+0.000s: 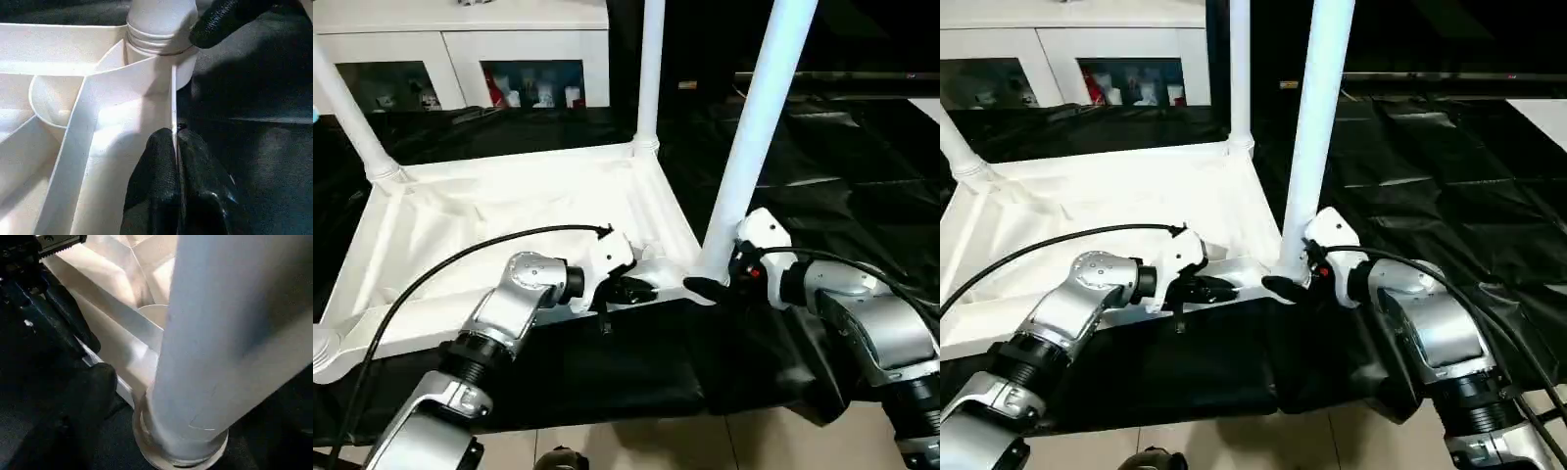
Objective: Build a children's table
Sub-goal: Rotate leg to tighten
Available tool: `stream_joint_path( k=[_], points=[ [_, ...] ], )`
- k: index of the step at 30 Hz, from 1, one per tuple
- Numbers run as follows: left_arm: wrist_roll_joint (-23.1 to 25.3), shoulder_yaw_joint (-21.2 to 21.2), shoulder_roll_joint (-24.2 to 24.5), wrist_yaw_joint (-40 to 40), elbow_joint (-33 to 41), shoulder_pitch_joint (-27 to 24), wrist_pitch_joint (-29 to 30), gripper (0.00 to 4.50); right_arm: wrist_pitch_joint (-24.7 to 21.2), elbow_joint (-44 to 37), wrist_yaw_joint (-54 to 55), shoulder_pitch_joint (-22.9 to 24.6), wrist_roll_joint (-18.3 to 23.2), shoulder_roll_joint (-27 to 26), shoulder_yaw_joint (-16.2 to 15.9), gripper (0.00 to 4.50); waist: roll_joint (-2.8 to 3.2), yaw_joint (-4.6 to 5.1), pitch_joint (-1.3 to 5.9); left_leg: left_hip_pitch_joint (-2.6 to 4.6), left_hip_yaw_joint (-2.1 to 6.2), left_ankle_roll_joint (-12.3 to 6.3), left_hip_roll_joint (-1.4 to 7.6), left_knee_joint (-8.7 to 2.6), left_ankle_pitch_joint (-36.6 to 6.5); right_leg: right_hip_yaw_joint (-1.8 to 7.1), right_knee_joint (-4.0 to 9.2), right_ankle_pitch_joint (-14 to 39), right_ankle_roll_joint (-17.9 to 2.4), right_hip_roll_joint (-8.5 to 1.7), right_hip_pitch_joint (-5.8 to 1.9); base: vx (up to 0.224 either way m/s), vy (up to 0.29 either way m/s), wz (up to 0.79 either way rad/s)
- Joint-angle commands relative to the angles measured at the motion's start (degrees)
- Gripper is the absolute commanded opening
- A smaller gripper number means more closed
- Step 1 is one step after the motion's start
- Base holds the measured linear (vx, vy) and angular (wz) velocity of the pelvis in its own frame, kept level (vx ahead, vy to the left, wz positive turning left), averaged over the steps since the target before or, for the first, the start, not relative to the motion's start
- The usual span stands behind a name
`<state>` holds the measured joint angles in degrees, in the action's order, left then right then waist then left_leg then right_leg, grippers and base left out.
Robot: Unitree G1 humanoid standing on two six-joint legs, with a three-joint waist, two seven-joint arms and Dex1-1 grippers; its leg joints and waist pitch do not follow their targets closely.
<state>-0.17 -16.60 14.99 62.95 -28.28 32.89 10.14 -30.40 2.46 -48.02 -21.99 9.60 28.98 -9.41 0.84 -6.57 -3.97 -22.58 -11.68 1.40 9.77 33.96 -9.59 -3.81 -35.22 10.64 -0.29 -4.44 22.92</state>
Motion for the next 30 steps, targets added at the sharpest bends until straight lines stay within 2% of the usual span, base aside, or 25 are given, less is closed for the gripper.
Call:
stream_joint_path(
  k=[1,4,6,9,10,20,24,25,27,29,30],
  points=[
    [-2.57,-1.36,-1.63,4.23,3.69,-0.02,-1.17,0.0,0.01,0.66,-0.28,-0.3,-0.03,-0.14,-0.87,3.46,-1.6,0.09,4.19,1.47,1.83,-3.56,3.83,-3.5,-8.36,3.09,4.38,13.03,-11.28,-5.02,-2.3,0.0,0.0,0.0],
    [-2.45,-1.34,-1.54,4.16,3.74,-0.07,-1.04,0.0,0.11,0.77,-0.58,-0.14,0.06,0.03,-0.73,3.37,-1.62,0.1,4.17,1.45,1.83,-3.68,3.81,-3.49,-8.19,3.06,4.34,12.74,-11.35,-4.97,-2.32,0.0,0.0,0.0],
    [-2.49,-1.39,-1.43,3.96,3.8,-0.01,-0.85,0.0,0.09,0.69,-0.86,0.01,0.23,0.22,-0.62,3.07,-1.7,0.07,4.07,1.5,1.83,-3.59,3.82,-3.52,-8.66,3.06,4.49,13.95,-11.05,-5.03,-2.27,0.0,0.0,0.0],
    [-2.71,-1.52,-1.2,3.88,3.95,0.06,-0.66,0.0,0.05,0.68,-1.16,0.04,0.35,0.34,-0.53,2.87,-1.66,0.03,4.06,1.5,1.83,-3.58,3.82,-3.53,-8.46,3.08,4.45,13.72,-10.95,-4.98,-2.25,0.0,0.0,0.0],
    [-2.71,-1.51,-1.13,3.88,3.96,0.05,-0.65,0.0,0.1,0.78,-1.27,-0.01,0.4,0.34,-0.53,2.63,-1.64,0.04,4.03,1.53,1.82,-3.57,3.81,-3.52,-8.56,3.08,4.48,13.79,-10.95,-4.97,-2.21,0.0,0.0,0.0],
    [-2.3,-1.32,-1.16,3.07,3.56,0.03,0.13,0.0,0.37,1.76,-0.83,0.21,0.53,-0.53,-0.38,2.04,-1.67,0.05,4.11,1.48,1.86,-3.52,3.8,-3.48,-8.37,3.03,4.38,13.54,-11.14,-5.0,-2.32,0.0,0.0,0.0],
    [-0.06,-0.21,-2.72,-3.35,-0.1,1.64,1.42,0.0,0.6,4.29,2.68,0.04,-0.27,-2.45,0.61,1.98,-1.65,0.21,4.08,1.46,1.85,-3.34,3.74,-3.46,-8.63,3.0,4.44,13.69,-11.35,-4.94,-2.25,0.0,0.0,0.0],
    [0.59,0.19,-3.28,-5.49,-1.37,2.24,1.77,0.0,0.81,5.28,4.17,-0.19,-0.73,-3.22,0.89,1.97,-1.63,0.21,4.06,1.64,1.84,-3.12,3.72,-3.48,-9.0,2.99,4.62,14.37,-11.27,-4.92,-2.14,0.0,0.0,0.0],
    [2.12,1.95,-5.84,-13.62,-5.66,4.53,3.46,0.0,1.19,9.34,11.68,-1.2,-2.21,-7.48,2.47,1.97,-1.5,0.35,4.02,1.76,1.85,-2.39,3.76,-3.58,-9.9,2.95,4.76,15.21,-11.43,-4.9,-1.98,0.0,0.0,0.0],
    [2.45,3.72,-8.88,-20.54,-9.0,6.61,5.1,0.0,1.85,13.78,20.64,-2.15,-3.14,-12.9,4.71,1.97,-1.58,0.76,4.08,1.77,1.99,-0.75,3.55,-3.66,-11.67,2.93,5.02,17.72,-11.32,-5.17,-1.82,0.0,0.0,0.0],
    [2.37,4.14,-9.79,-22.26,-9.78,7.17,5.66,0.0,2.24,15.19,23.18,-2.42,-3.34,-14.61,5.43,1.97,-1.73,0.72,4.12,1.92,2.05,-0.28,3.56,-3.69,-11.81,2.82,5.17,18.18,-11.0,-5.14,-1.98,0.0,0.0,0.0]
  ],
)
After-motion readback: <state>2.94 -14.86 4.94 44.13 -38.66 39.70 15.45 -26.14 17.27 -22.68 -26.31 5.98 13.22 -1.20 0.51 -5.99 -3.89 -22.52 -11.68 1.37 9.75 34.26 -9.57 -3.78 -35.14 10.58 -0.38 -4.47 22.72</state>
